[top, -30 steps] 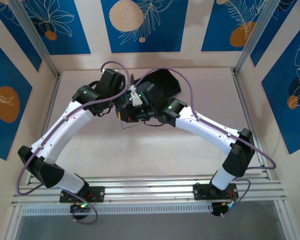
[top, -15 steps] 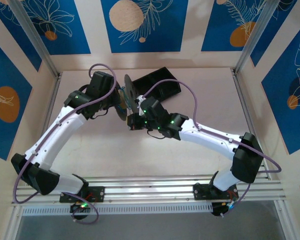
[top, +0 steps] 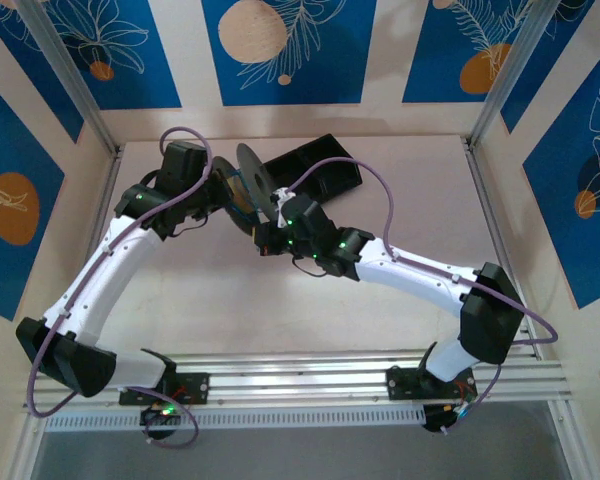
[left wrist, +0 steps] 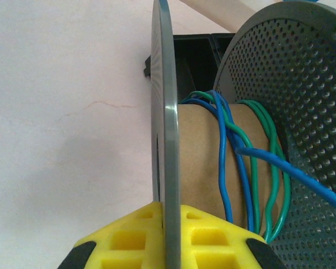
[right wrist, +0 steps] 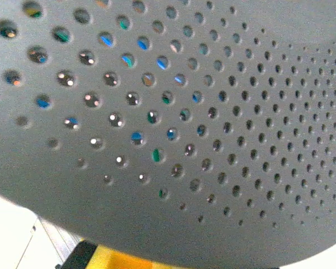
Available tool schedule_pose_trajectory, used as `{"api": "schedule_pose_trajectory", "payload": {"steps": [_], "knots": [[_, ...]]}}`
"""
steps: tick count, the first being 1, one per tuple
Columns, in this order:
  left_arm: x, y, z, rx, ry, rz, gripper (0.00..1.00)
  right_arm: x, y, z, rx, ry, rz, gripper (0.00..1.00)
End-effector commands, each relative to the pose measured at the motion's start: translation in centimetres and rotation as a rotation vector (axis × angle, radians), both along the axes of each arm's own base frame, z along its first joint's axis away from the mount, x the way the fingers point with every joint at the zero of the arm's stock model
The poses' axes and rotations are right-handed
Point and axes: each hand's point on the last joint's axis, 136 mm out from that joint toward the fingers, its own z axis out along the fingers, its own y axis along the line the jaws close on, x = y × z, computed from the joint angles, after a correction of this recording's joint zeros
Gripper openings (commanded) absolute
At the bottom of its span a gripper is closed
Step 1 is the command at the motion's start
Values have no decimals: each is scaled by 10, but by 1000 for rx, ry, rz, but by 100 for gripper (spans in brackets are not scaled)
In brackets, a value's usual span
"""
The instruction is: Wrap the cables
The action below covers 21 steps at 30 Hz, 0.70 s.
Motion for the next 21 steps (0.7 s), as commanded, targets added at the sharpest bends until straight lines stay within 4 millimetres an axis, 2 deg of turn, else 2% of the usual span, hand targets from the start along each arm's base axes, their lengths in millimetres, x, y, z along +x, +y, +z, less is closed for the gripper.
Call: {"api": "schedule_pose_trajectory", "payload": {"steps": [1,5,7,10,11,16,21], "knots": [[12,-5,101,-211,-304,-5,0,-22,-23,-71,-220,148,38,0],[15,-9,92,-194,-287,-26,0,-25,-10,-40,-161,130,88,0],[15,-13,88,-189,-280,-52,0,-26,-5,-17,-119,108,104,13],[16,-25,82,-184,-264,-115,0,-25,-1,15,-58,74,126,26],[17,-28,79,-184,-258,-132,0,-24,0,24,-40,65,134,27],[17,-35,70,-179,-241,-174,0,-20,-4,61,47,46,151,30],[15,-29,73,-145,-260,-163,0,-23,-19,86,56,7,157,43]]}}
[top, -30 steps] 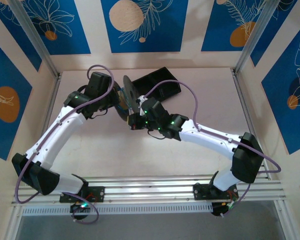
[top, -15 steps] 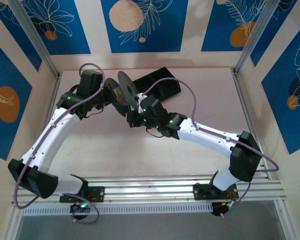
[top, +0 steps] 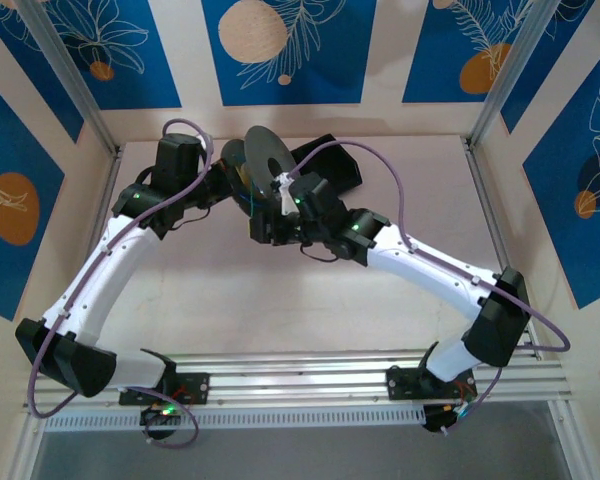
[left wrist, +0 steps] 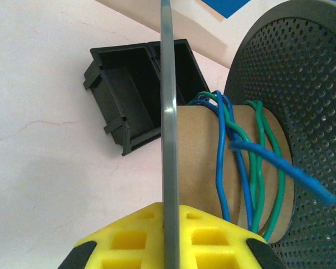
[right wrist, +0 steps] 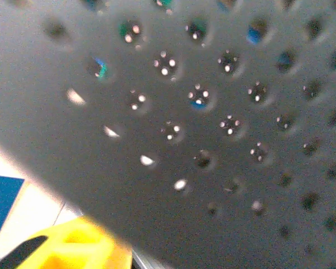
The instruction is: Wrap the cables
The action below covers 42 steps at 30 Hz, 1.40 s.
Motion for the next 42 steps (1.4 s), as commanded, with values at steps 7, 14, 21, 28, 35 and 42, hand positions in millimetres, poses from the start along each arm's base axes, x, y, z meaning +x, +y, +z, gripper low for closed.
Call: {"api": "schedule_pose_trajectory", "payload": {"steps": [7,14,21,28,35,42], "knots": [[5,2,50,-17,-173,-17,0,-24,-26,56,41,-87,70,60],[4,0,55,-19,-181,-34,0,-14,-50,65,-96,-277,-68,63],[-2,4,65,-1,-208,-41,0,-29,-75,86,29,-366,-103,63],[-4,9,69,25,-236,-33,0,-63,-98,113,280,-329,-27,61],[-5,15,70,32,-271,-10,0,-62,-113,111,506,-156,-50,62],[-10,25,76,61,-339,35,0,-37,-124,93,714,76,-206,59]]}}
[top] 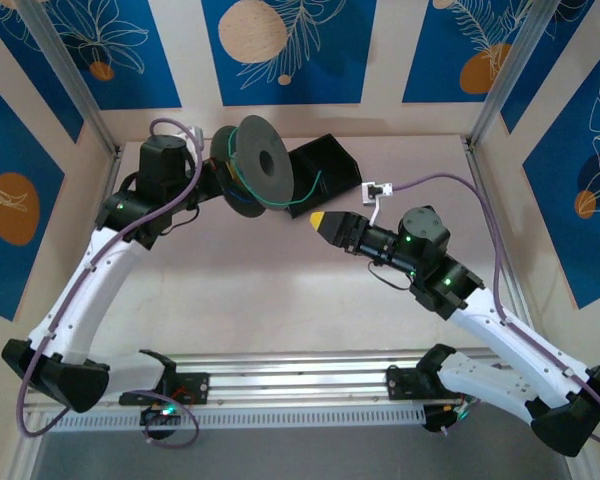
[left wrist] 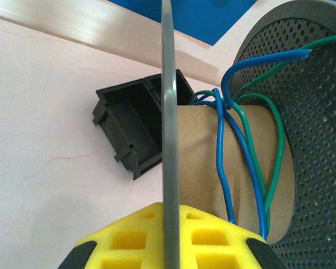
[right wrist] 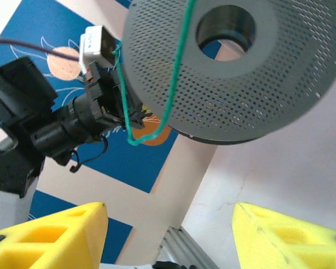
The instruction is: Wrap the cables
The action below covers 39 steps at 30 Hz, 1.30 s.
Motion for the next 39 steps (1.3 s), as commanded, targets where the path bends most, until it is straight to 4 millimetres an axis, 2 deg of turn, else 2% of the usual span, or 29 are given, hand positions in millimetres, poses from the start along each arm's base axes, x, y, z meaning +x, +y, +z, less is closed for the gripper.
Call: {"api": "schedule_pose_trajectory", "payload": {"steps": [1,3,5,11,13,16,18,21,26,29,34,39], "knots": [[1,8,44,-27,-189,38,0,7,-8,13,222,124,-30,59],[-2,11,49,-11,-238,59,0,11,-12,11,283,162,-56,59],[-3,12,53,12,-287,80,0,12,-12,9,299,195,-69,64],[-7,11,70,83,-454,135,0,6,-5,5,305,246,-83,64],[-9,9,72,100,-484,145,0,7,-2,-2,299,306,-112,64],[-11,4,73,116,-514,148,0,8,5,-17,244,450,-148,62],[-13,1,74,125,-531,149,0,6,13,-18,221,496,-140,61],[-17,-1,75,132,-558,152,0,4,20,-13,258,497,-144,59],[-19,-4,73,137,-565,149,0,10,16,-14,320,532,-215,56],[-19,-5,72,133,-571,146,0,14,13,-18,331,575,-259,49],[-20,-7,72,134,-572,141,0,20,12,-19,337,620,-309,43],[-22,-7,69,132,-574,136,0,26,20,-13,343,617,-305,42]]}}
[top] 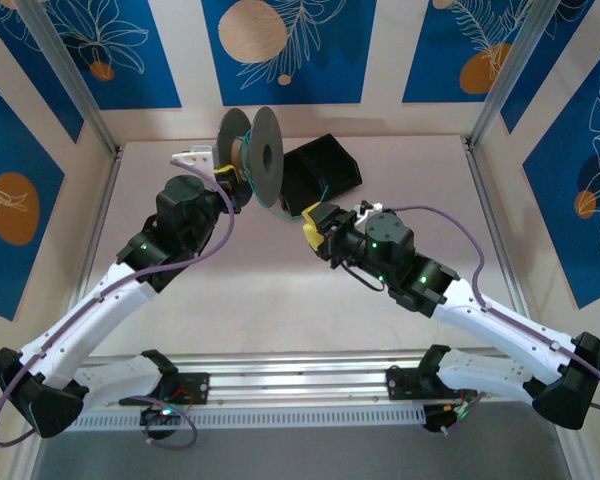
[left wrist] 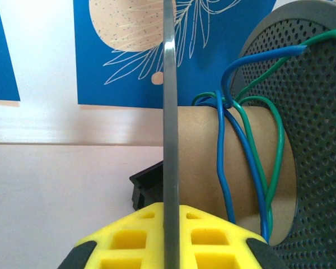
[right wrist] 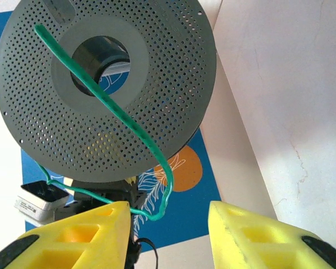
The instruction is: Wrap the cables
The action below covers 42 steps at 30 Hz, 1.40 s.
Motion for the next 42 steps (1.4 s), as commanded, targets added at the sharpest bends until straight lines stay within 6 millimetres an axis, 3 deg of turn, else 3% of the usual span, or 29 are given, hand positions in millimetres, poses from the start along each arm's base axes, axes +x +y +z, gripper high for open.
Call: {"api": "schedule_pose_trajectory", "payload": {"steps": [1,9,16,27,31,33,38,42], "knots": [[-10,5,51,-117,-153,4,0,7,-1,15,26,6,-47,42],[-12,2,52,-127,-154,-17,0,14,5,8,16,31,-53,31],[-13,1,54,-141,-156,-28,0,17,9,4,4,47,-53,29],[-12,-2,53,-142,-152,-38,0,15,11,16,15,36,-43,26],[-12,-4,50,-145,-146,-46,0,15,12,19,17,29,-41,14],[-12,-5,50,-149,-142,-51,0,15,12,19,14,20,-40,1],[-13,-8,53,-178,-114,-65,0,16,6,12,-57,-21,-39,0],[-14,-5,66,-218,-104,-68,0,11,0,-7,-182,-127,15,0]]}}
